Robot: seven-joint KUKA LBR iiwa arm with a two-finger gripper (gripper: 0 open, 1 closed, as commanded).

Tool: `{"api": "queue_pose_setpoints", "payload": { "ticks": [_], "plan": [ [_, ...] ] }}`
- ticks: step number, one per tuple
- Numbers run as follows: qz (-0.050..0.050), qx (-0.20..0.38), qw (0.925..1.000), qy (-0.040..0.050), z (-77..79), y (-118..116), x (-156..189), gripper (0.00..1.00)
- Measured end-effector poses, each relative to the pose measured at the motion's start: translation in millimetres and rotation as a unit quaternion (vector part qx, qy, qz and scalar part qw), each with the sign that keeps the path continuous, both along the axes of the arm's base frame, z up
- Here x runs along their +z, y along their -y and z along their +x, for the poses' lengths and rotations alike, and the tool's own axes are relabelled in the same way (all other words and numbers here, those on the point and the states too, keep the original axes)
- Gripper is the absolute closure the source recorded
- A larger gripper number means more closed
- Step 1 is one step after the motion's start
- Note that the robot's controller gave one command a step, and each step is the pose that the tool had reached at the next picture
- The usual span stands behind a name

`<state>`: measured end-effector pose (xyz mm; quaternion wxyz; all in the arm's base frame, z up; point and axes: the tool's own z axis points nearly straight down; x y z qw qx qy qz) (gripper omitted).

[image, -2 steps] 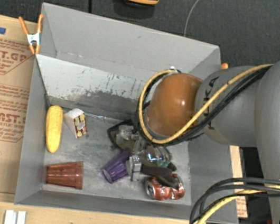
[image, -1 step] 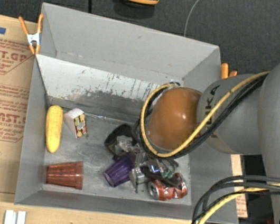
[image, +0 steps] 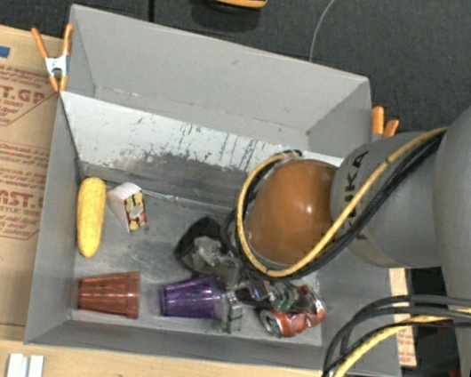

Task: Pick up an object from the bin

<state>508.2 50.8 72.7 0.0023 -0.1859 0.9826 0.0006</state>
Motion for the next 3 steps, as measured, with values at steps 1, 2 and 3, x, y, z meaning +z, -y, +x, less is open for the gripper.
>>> {"api": "queue_pose_setpoints", "payload": {
  "ticks": [1,2,3],
  "plan": [
    [0.001,-0.097,0.9953,-0.0004,3.0,-2,5,1.0],
    [0.001,-0.097,0.9953,-0.0004,3.0,-2,5,1.0],
    [0.0,-0.097,0.9953,-0.0016,11.1,11,110,1.0]
  ]
}}
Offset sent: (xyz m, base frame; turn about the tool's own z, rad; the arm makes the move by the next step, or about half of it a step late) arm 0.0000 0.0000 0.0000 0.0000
